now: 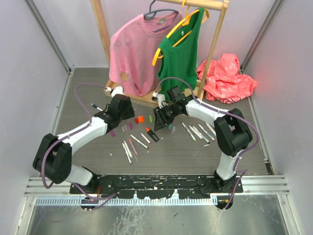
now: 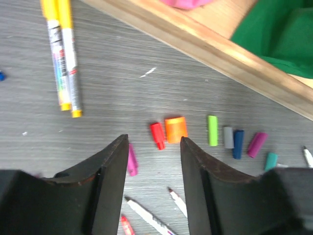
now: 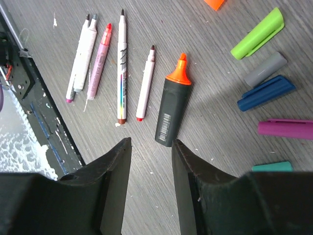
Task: Open the pen caps
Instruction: Place the pen cap at the center of the board, then pick up the pen from the center of the board.
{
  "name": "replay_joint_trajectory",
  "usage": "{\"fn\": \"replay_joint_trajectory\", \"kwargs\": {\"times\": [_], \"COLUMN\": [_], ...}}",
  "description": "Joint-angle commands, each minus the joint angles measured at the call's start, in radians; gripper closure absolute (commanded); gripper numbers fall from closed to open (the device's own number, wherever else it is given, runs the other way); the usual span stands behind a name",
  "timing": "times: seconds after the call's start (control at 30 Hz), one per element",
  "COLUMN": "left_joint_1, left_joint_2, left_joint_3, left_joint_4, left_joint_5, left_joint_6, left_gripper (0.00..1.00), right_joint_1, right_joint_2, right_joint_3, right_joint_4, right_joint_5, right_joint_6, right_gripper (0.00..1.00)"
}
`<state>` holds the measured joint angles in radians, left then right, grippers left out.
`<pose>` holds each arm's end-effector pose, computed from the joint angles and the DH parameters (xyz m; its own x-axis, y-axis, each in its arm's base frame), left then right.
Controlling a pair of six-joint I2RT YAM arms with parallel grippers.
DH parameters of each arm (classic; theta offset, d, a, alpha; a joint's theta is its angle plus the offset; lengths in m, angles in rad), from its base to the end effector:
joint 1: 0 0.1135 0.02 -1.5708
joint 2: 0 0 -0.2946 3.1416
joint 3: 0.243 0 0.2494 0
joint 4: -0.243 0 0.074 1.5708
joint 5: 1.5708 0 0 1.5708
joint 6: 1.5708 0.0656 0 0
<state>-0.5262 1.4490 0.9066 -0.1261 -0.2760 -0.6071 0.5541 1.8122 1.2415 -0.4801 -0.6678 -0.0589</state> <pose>0.2944 -0.1503 0.2474 -0.6104 -0.2802 -0.7409 -0.0607 0.9491 -0.3090 0.3094 0.2392 0.2104 -0.6970 -0.4856 -0.5277 -0.7171 0.4781 0.5072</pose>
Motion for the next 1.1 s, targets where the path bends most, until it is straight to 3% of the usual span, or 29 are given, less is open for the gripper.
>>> {"fn": "replay_joint_trajectory", "kwargs": {"times": [0.0, 0.1, 0.23, 0.37, 0.6, 0.9, 1.07], "left_joint_1": [0.034, 0.139, 0.308, 0.403, 0.413, 0.426, 0.428], "left_joint_2": [-0.076, -0.096, -0.067, 0.050, 0.392, 0.541, 0.565], "left_joint_3": [-0.074, -0.121, -0.127, -0.016, 0.415, 0.569, 0.577], "left_joint_4": [0.034, 0.067, 0.065, -0.049, -0.530, -0.571, -0.565], "left_joint_5": [-0.180, -0.151, -0.014, -0.021, -0.211, -0.204, -0.196], "left_joint_6": [0.116, 0.116, 0.026, -0.060, -0.138, -0.119, -0.114], "left_gripper": [0.46, 0.37, 0.34, 0.34, 0.42, 0.41, 0.46], "right_joint_1": [-0.003, -0.003, -0.003, -0.003, -0.003, -0.003, -0.003], "right_joint_2": [-0.065, -0.066, -0.066, -0.062, -0.060, -0.063, -0.060], "right_joint_3": [0.027, 0.027, 0.028, 0.026, 0.027, 0.026, 0.028], "right_joint_4": [0.019, 0.019, 0.020, 0.021, 0.021, 0.020, 0.020], "right_joint_5": [-0.041, -0.045, -0.047, -0.049, -0.051, -0.055, -0.058], "right_joint_6": [-0.017, -0.019, -0.020, -0.020, -0.022, -0.022, -0.022], "right_gripper": [0.55, 0.56, 0.55, 0.55, 0.56, 0.55, 0.55]}}
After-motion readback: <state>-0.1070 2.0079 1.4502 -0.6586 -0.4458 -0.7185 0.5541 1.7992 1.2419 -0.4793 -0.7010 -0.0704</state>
